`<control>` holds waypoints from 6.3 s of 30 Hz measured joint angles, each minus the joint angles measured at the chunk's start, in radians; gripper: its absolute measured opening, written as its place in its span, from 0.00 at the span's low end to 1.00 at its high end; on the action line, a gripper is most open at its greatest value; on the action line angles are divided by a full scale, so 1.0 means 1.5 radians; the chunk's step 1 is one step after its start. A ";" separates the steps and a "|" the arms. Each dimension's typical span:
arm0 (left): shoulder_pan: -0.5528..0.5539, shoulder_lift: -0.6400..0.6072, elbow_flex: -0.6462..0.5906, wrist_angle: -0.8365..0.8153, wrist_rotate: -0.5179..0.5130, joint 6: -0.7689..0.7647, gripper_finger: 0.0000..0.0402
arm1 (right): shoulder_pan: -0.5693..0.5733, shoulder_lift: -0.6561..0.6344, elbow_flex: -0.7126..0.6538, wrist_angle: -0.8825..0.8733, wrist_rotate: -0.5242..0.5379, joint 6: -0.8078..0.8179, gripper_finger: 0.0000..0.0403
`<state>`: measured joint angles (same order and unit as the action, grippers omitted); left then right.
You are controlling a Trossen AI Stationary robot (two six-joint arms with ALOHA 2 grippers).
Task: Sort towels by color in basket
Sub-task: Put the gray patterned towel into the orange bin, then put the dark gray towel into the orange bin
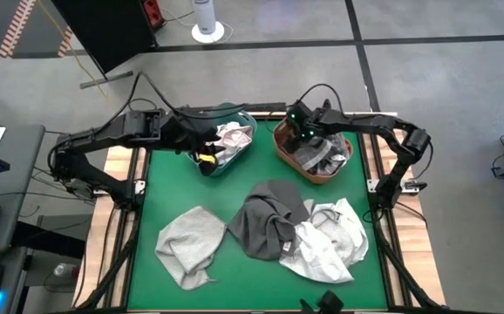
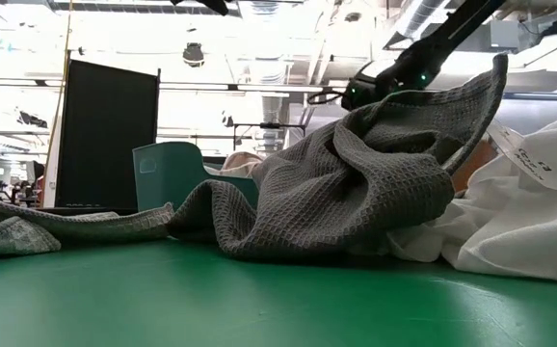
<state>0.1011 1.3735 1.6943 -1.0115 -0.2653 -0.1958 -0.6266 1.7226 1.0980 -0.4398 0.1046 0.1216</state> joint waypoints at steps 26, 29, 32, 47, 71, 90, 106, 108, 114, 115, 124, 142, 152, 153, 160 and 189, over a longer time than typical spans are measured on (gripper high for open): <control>-0.006 0.001 0.000 -0.016 0.003 -0.043 0.35 | 0.004 -0.069 0.270 -0.232 0.014 -0.100 0.73; -0.024 0.020 0.002 -0.004 0.019 -0.071 0.35 | 0.016 -0.131 0.271 -0.253 0.016 -0.099 0.73; -0.053 0.054 0.001 0.009 0.023 -0.081 0.35 | 0.027 -0.193 0.271 -0.296 0.016 -0.081 0.73; -0.085 0.322 0.001 0.203 0.245 -0.001 0.35 | 0.238 -0.469 0.083 -0.316 0.078 0.133 0.73; -0.072 0.443 0.000 0.247 0.241 0.070 0.01 | 0.449 -0.544 0.024 -0.367 0.263 0.347 0.73; -0.001 0.202 0.001 0.439 0.159 0.061 0.00 | 0.520 -0.518 0.024 -0.260 0.241 0.233 0.73; 0.018 0.208 0.000 0.693 0.205 0.042 0.00 | 0.431 -0.376 0.024 0.096 0.085 0.008 0.73; 0.024 0.208 0.000 0.707 0.205 0.041 0.00 | 0.423 -0.354 0.024 0.129 0.074 -0.001 0.73; 0.033 0.208 0.000 0.765 0.208 0.040 0.00 | 0.417 -0.298 0.024 0.229 0.067 -0.017 0.71; 0.034 0.208 0.000 0.769 0.208 0.040 0.00 | 0.417 -0.294 0.024 0.243 0.067 -0.017 0.68; 0.053 0.177 0.000 0.751 0.124 -0.047 0.02 | 0.396 -0.302 0.024 0.262 0.069 -0.042 0.09; 0.105 0.081 0.001 0.660 0.064 -0.055 0.61 | 0.235 -0.449 0.130 0.250 0.144 -0.191 0.06; 0.103 0.083 0.000 0.606 0.081 -0.081 0.60 | 0.134 -0.539 0.137 0.397 0.101 -0.201 0.08; 0.103 0.083 0.000 0.606 0.084 -0.081 0.60 | 0.131 -0.548 0.137 0.372 0.101 -0.205 0.08; 0.108 0.083 0.000 0.606 0.086 -0.080 0.60 | 0.148 -0.598 0.136 0.221 0.101 -0.199 0.07; 0.127 0.083 0.000 0.597 0.084 -0.088 0.60 | 0.222 -0.659 0.136 -0.031 0.203 -0.163 0.07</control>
<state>0.2916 1.4979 1.6947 -0.1161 -0.1390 -0.3275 -0.2935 0.7338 1.3025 -0.4857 0.4096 -0.1228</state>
